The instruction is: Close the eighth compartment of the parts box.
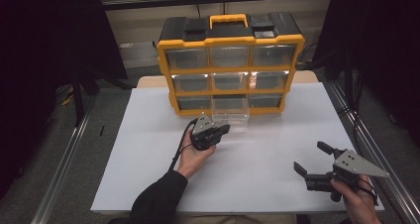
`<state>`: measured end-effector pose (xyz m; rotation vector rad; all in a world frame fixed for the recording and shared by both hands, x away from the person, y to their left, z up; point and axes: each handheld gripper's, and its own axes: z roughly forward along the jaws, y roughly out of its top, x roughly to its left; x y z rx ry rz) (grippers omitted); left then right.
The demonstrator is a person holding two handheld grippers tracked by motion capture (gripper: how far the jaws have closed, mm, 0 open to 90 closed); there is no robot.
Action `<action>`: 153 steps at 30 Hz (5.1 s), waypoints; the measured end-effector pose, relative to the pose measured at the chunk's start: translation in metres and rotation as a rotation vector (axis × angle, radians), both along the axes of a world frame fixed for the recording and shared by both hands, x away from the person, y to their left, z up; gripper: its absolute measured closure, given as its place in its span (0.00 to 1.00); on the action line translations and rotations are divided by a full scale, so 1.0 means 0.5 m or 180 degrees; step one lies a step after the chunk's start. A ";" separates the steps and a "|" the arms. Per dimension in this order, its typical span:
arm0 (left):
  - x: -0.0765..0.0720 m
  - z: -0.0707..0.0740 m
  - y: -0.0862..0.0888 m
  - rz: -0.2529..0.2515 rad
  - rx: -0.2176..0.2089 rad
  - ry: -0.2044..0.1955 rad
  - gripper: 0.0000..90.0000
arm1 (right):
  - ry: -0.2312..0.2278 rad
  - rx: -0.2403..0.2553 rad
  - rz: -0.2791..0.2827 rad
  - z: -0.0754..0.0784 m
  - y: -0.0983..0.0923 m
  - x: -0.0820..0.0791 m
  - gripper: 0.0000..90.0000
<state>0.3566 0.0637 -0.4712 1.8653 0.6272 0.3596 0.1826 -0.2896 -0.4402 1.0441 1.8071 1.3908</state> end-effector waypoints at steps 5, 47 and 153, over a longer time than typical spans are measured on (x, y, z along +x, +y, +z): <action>0.011 0.004 -0.007 0.0004 -0.0037 0.0017 1.00 | -0.0005 -0.0002 -0.0013 0.000 0.000 0.001 0.00; 0.075 0.009 -0.041 0.0245 -0.0013 -0.0063 1.00 | 0.0012 0.0016 -0.0015 0.000 -0.001 -0.001 0.00; -0.081 0.099 0.173 0.0285 -0.0214 -0.0249 0.03 | 0.0010 0.0009 -0.0065 -0.001 -0.006 -0.002 0.00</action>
